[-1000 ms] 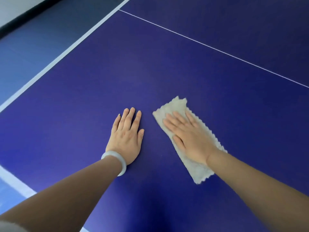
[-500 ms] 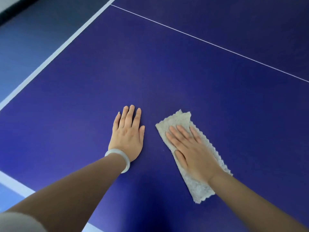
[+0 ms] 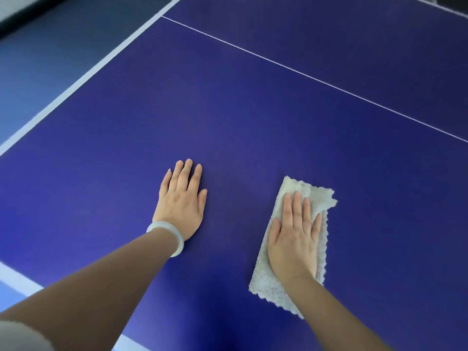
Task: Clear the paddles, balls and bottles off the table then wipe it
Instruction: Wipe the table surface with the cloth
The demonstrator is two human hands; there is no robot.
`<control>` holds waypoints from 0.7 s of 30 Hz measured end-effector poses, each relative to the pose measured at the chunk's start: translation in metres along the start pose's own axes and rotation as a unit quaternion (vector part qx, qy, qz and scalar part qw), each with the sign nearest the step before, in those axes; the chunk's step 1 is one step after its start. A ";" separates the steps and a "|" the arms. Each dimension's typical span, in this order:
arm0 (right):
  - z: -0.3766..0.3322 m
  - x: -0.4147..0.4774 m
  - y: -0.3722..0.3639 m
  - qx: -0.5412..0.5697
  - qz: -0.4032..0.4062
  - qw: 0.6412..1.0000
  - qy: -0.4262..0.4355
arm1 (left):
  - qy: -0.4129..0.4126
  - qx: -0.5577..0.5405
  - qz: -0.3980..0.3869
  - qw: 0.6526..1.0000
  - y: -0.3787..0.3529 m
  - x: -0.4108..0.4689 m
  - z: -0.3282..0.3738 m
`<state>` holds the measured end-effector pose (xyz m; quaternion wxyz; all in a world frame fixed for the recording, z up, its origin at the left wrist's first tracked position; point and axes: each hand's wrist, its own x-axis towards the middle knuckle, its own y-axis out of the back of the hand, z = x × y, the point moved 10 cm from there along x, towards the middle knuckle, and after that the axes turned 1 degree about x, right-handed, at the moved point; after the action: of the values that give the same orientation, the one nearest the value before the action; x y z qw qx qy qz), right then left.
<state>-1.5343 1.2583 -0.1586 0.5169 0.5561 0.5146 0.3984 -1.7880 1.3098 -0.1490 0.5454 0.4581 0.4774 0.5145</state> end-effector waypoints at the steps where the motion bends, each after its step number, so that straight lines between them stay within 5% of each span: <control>1: 0.000 0.001 -0.001 0.005 -0.002 1.000 0.008 | -0.007 -0.023 -0.003 1.000 0.002 0.000 0.000; 5: 0.005 0.002 -0.001 0.012 0.010 1.000 0.021 | -0.018 -0.104 0.013 0.994 0.014 -0.014 -0.028; 11: -0.002 0.000 0.000 -0.009 0.013 1.000 -0.014 | 0.206 -0.043 0.023 0.977 0.018 -0.074 -0.155; 14: -0.040 -0.002 -0.005 0.007 0.007 0.999 -0.053 | 0.213 -0.025 0.022 0.976 0.016 -0.081 -0.164; 21: -0.169 0.043 -0.016 -0.005 -0.044 0.984 0.172 | 0.220 -0.008 0.027 0.975 0.017 -0.081 -0.165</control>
<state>-1.6951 1.3274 -0.1530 0.4406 0.4531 0.6180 0.4675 -1.9545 1.2314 -0.1482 0.4165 0.3424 0.5692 0.6208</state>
